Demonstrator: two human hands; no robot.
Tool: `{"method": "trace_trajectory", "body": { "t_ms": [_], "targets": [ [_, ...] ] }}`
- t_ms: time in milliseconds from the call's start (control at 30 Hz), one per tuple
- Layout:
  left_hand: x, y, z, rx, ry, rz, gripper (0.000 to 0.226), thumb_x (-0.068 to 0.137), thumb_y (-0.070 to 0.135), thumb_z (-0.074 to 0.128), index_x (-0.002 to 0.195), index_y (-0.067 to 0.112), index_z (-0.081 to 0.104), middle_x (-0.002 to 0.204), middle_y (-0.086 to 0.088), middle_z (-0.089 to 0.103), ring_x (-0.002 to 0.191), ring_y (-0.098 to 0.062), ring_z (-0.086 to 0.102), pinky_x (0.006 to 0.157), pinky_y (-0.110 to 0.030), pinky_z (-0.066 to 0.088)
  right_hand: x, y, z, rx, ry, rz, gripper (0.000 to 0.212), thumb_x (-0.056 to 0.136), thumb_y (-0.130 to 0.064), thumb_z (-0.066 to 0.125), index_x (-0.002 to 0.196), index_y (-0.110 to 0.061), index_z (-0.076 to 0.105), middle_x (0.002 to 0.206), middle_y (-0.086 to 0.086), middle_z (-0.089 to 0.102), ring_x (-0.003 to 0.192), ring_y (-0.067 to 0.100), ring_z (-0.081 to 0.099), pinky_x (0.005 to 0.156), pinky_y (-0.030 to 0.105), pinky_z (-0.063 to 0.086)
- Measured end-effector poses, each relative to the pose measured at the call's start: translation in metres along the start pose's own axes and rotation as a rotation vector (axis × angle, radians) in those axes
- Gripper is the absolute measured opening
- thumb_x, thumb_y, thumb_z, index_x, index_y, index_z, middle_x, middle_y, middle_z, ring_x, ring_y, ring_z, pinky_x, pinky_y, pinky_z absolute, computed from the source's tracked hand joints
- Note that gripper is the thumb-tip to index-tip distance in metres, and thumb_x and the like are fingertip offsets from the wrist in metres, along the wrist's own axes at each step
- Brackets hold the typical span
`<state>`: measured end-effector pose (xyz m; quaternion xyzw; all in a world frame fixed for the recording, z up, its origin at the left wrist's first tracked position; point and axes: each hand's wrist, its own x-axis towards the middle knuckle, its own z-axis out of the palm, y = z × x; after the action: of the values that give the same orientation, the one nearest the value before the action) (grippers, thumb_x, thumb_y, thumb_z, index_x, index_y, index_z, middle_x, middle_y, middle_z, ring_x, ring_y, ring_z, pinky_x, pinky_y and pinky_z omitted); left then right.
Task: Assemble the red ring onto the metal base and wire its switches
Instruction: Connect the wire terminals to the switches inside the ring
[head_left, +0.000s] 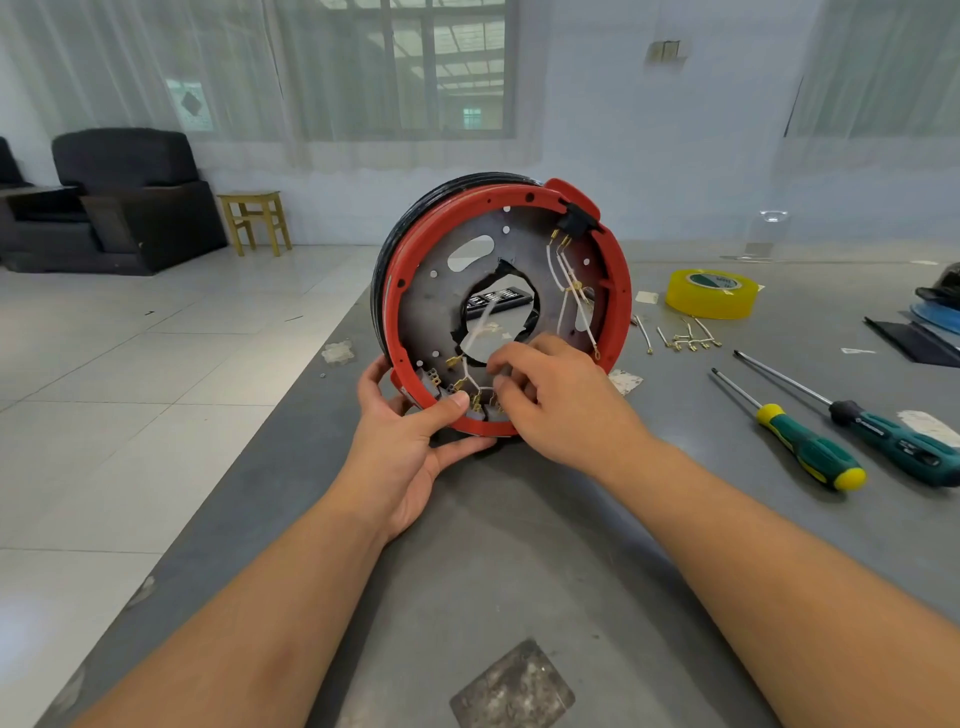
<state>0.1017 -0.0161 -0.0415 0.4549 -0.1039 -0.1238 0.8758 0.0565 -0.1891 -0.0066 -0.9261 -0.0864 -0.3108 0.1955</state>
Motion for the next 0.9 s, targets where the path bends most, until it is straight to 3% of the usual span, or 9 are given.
{"method": "trace_trajectory", "body": {
  "t_ms": [233,533,700,900],
  "targets": [
    [0.001,-0.001,-0.001,0.007,0.002,0.007,0.076,0.086,-0.014,0.073,0.129,0.042,0.047,0.132,-0.02,0.058,0.109,-0.04,0.074,0.076,-0.061,0.062,0.001,0.002,0.0,-0.009,-0.08,0.013,0.021,0.097,-0.021,0.063,0.115,-0.024,0.074,0.111,0.001,0.057,0.093,0.018,0.061,0.084,0.041,0.056],
    [-0.001,0.0,0.001,0.022,-0.018,0.016,0.08,0.084,-0.015,0.075,0.132,0.044,0.047,0.131,-0.019,0.058,0.103,-0.037,0.077,0.076,-0.062,0.062,0.005,0.0,0.003,0.034,-0.077,0.065,0.01,0.096,-0.024,0.068,0.103,-0.023,0.075,0.097,-0.003,0.052,0.079,0.014,0.057,0.075,0.039,0.055],
    [-0.001,0.0,0.001,0.006,-0.005,0.013,0.083,0.082,-0.013,0.077,0.138,0.041,0.047,0.135,-0.023,0.058,0.103,-0.039,0.076,0.075,-0.062,0.062,0.005,0.002,-0.003,-0.011,0.071,0.027,0.012,0.097,-0.017,0.065,0.101,-0.013,0.076,0.108,0.0,0.059,0.087,0.014,0.059,0.077,0.039,0.055],
    [-0.001,0.001,0.002,-0.018,-0.024,0.011,0.092,0.068,-0.006,0.083,0.141,0.041,0.051,0.138,-0.02,0.059,0.104,-0.04,0.076,0.075,-0.062,0.062,0.006,0.003,-0.008,-0.12,-0.01,0.008,0.022,0.102,-0.017,0.057,0.11,-0.011,0.076,0.111,0.004,0.058,0.093,0.023,0.063,0.08,0.039,0.054]
  ]
}}
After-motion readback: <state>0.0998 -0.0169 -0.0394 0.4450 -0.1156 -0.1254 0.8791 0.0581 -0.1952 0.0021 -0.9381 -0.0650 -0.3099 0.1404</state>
